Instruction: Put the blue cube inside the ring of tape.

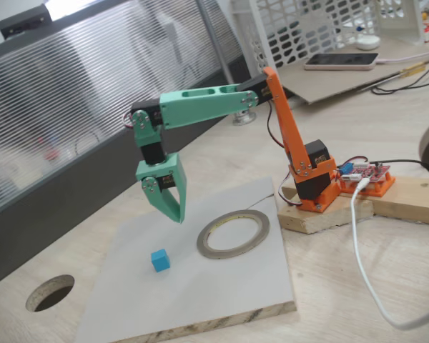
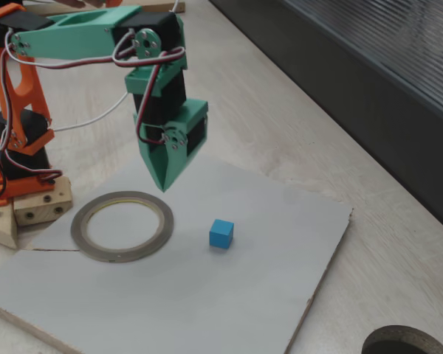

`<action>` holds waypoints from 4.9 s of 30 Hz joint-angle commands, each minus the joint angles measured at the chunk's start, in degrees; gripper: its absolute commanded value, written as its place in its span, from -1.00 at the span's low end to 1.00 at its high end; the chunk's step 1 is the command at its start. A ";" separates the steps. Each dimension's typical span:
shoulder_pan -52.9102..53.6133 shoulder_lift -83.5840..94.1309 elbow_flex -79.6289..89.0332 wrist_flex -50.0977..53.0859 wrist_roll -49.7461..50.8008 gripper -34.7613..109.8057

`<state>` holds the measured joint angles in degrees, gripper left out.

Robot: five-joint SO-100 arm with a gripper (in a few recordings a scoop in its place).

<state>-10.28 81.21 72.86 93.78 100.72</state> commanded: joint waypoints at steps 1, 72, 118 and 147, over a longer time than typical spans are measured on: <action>-1.58 -3.08 -5.98 0.53 0.35 -0.51; -0.97 -22.06 -13.89 -5.62 -0.18 0.18; -0.97 -22.15 -13.10 -6.50 0.18 0.17; -0.97 -30.15 -13.62 -6.94 -0.18 0.17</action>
<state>-10.72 52.47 59.50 86.31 100.46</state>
